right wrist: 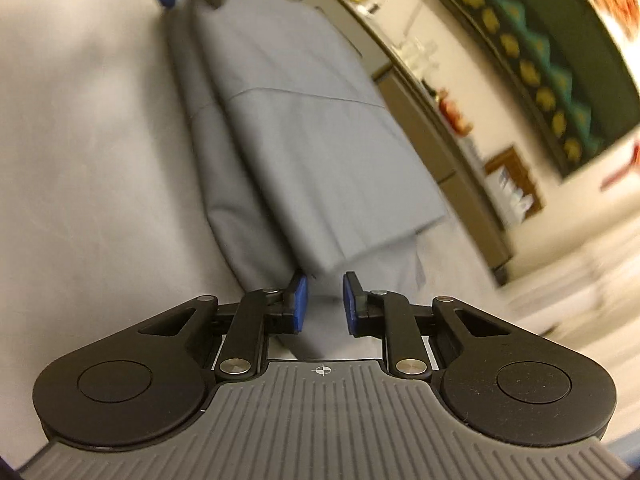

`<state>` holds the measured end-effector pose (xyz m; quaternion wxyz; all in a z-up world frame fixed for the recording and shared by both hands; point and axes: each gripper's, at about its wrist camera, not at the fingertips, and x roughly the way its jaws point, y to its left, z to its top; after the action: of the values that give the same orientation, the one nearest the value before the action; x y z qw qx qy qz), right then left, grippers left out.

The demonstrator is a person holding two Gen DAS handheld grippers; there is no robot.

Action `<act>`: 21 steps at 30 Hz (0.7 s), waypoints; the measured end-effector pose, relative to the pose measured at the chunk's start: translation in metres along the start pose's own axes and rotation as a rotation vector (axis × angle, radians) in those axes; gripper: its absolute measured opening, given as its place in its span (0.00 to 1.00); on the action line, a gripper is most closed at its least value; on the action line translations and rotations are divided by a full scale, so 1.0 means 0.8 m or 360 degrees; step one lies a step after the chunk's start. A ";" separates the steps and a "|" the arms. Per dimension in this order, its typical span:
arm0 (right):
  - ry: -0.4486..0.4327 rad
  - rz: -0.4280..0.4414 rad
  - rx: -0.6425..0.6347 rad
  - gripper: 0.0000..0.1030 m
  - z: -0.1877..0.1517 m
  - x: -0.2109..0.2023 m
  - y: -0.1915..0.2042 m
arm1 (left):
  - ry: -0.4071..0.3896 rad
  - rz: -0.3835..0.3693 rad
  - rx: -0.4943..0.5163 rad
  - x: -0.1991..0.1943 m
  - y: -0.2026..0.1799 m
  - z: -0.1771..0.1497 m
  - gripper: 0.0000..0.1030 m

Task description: Fold clothes

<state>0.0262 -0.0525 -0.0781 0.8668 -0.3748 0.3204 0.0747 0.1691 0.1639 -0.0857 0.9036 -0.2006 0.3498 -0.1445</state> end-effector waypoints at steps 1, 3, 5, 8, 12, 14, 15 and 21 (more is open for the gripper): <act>-0.0052 0.0064 0.0153 0.30 0.001 -0.016 -0.017 | -0.0102 -0.0015 0.0056 -0.019 -0.010 0.003 0.52; -0.0170 0.0176 0.0457 0.32 0.004 -0.040 -0.047 | -0.0219 -0.0042 0.0140 -0.032 -0.029 0.012 0.53; -0.0263 0.0267 0.0696 0.32 0.011 -0.038 -0.065 | -0.0183 -0.0097 0.0236 -0.012 -0.043 0.022 0.52; -0.0346 0.0389 0.0979 0.33 0.022 -0.012 -0.079 | -0.0039 -0.0062 0.0316 0.034 -0.040 0.016 0.51; -0.0076 0.0462 0.1038 0.34 -0.004 0.064 -0.065 | 0.0188 0.0105 0.0285 0.075 -0.002 -0.017 0.53; -0.0096 0.0451 0.0999 0.33 -0.023 0.065 -0.060 | 0.0198 0.0100 0.0274 0.071 -0.002 -0.015 0.53; -0.0100 0.0447 0.0993 0.33 -0.027 0.063 -0.063 | 0.0181 0.0060 0.0269 0.059 -0.006 -0.008 0.50; -0.0162 0.0498 0.1070 0.38 -0.016 0.039 -0.125 | 0.0014 -0.0092 0.0341 0.010 -0.030 0.056 0.54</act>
<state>0.0812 -0.1356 -0.0433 0.9343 -0.0115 0.3370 0.1155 0.2027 0.1513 -0.0490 0.9138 -0.1121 0.3304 -0.2080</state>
